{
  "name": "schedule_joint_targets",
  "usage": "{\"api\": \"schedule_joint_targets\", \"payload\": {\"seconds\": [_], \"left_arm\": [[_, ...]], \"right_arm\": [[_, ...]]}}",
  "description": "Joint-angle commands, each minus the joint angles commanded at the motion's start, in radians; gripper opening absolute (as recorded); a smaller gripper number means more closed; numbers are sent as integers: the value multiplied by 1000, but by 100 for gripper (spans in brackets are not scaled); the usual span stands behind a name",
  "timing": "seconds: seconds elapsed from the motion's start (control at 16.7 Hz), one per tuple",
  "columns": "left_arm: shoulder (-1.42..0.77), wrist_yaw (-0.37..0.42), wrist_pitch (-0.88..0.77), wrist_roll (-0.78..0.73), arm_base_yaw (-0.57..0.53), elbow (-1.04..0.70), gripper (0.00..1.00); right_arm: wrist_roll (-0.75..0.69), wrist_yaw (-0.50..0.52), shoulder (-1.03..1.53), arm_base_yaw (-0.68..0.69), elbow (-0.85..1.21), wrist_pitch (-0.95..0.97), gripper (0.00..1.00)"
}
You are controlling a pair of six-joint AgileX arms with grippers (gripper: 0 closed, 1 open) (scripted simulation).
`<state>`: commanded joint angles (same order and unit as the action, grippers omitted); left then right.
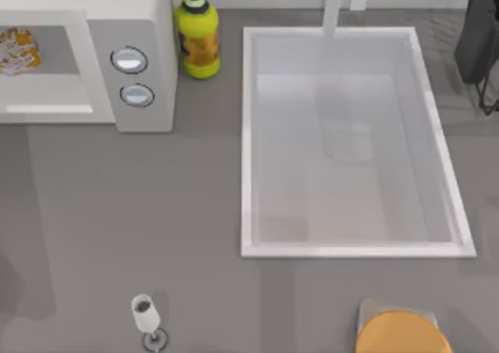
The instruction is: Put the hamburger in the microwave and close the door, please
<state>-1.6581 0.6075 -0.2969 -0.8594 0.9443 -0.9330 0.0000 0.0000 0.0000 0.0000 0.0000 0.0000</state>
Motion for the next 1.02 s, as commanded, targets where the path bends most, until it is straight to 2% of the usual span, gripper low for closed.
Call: {"api": "schedule_joint_targets", "payload": {"seconds": [0.66, 1.02], "left_arm": [[81, -9, 92, 109, -57, 174, 0], [86, -15, 96, 118, -62, 182, 0]], "right_arm": [[0, 0, 0, 0, 0, 0, 100], [0, 0, 0, 0, 0, 0, 100]]}}
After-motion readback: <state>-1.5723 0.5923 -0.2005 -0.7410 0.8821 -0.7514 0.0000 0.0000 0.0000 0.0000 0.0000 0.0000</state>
